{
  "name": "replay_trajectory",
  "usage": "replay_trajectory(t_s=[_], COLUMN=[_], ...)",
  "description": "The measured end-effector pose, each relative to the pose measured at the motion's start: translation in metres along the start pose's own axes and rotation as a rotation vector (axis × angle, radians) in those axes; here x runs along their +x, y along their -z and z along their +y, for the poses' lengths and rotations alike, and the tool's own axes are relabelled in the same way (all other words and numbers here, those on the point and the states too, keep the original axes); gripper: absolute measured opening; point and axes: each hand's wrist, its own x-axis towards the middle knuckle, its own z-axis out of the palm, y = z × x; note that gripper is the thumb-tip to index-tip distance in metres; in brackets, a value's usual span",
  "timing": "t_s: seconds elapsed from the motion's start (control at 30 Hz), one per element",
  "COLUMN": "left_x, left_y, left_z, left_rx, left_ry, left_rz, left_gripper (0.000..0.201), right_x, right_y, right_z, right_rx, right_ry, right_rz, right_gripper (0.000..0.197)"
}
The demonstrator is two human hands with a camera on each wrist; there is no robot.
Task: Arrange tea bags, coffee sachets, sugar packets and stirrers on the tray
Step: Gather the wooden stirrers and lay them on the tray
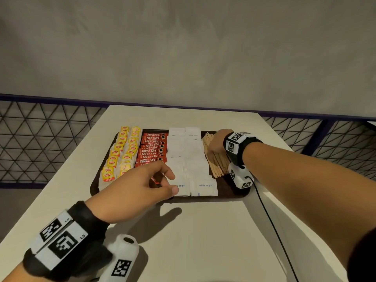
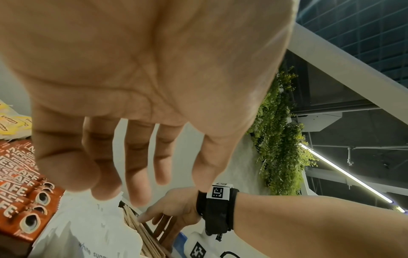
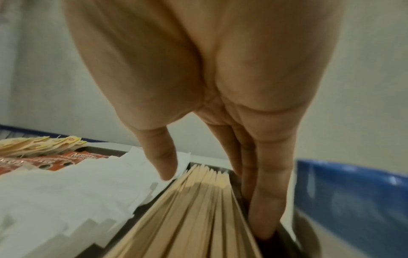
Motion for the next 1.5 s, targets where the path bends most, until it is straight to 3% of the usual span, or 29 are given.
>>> replay_trajectory(t_s=[0.1, 0.37, 0.53, 0.7, 0.93, 1.03, 1.1, 1.13, 1.27, 1.5], left_x=[0.000, -0.003, -0.003, -0.004, -0.005, -0.006, -0.005, -0.005, 0.002, 0.014], left_y=[0.000, 0.001, 0.001, 0.001, 0.001, 0.000, -0.001, -0.001, -0.004, -0.012], left_z=[0.002, 0.011, 0.008, 0.006, 0.003, 0.002, 0.000, -0.002, -0.008, -0.007], left_rx=[0.004, -0.097, -0.089, -0.096, -0.116, -0.141, -0.145, -0.132, 0.030, 0.557], left_ry=[0.004, 0.010, 0.012, 0.015, 0.020, 0.021, 0.020, 0.021, 0.022, -0.020], left_rz=[-0.002, -0.054, -0.039, -0.045, -0.034, -0.036, -0.044, -0.045, -0.035, -0.122], left_gripper=[0.019, 0.017, 0.017, 0.018, 0.017, 0.017, 0.018, 0.018, 0.016, 0.040], right_x=[0.004, 0.008, 0.002, -0.002, -0.022, -0.046, -0.067, -0.074, -0.083, -0.072], right_y=[0.007, -0.006, 0.003, 0.001, 0.013, 0.005, -0.004, -0.011, -0.030, -0.032], right_z=[0.000, -0.002, -0.008, -0.010, 0.005, 0.011, 0.013, 0.015, 0.020, 0.021], right_rx=[-0.008, -0.149, -0.052, -0.093, 0.097, 0.256, 0.200, 0.137, 0.001, 0.027], right_ry=[0.001, -0.024, 0.015, 0.055, 0.107, 0.136, 0.155, 0.179, 0.280, 0.294], right_rz=[0.040, -0.032, 0.028, -0.055, 0.053, -0.158, -0.341, -0.358, -0.130, -0.097], right_gripper=[0.029, 0.023, 0.034, 0.022, 0.034, 0.021, 0.021, 0.024, 0.028, 0.033])
